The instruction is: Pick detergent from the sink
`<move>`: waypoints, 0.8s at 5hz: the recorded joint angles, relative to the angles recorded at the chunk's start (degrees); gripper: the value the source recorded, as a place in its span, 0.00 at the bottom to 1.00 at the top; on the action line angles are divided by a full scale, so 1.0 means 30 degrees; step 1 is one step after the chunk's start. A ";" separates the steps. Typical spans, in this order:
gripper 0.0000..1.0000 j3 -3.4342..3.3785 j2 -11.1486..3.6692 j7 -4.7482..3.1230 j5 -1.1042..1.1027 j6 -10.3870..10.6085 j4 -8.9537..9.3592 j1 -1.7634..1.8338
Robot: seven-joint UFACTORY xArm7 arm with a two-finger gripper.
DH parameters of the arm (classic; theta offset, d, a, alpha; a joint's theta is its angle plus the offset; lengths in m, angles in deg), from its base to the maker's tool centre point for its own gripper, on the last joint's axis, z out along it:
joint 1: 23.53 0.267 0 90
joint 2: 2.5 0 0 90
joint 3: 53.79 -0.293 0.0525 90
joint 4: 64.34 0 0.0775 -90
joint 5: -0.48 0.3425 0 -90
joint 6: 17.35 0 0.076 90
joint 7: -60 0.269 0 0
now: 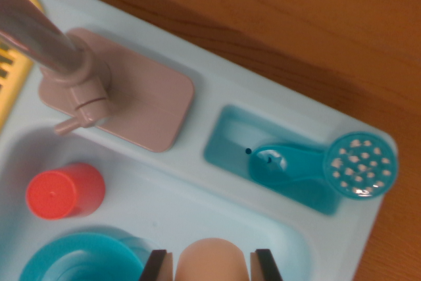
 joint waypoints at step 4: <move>1.00 0.0003 0.0622 0.0108 -0.0144 -0.1714 -0.1100 0.0016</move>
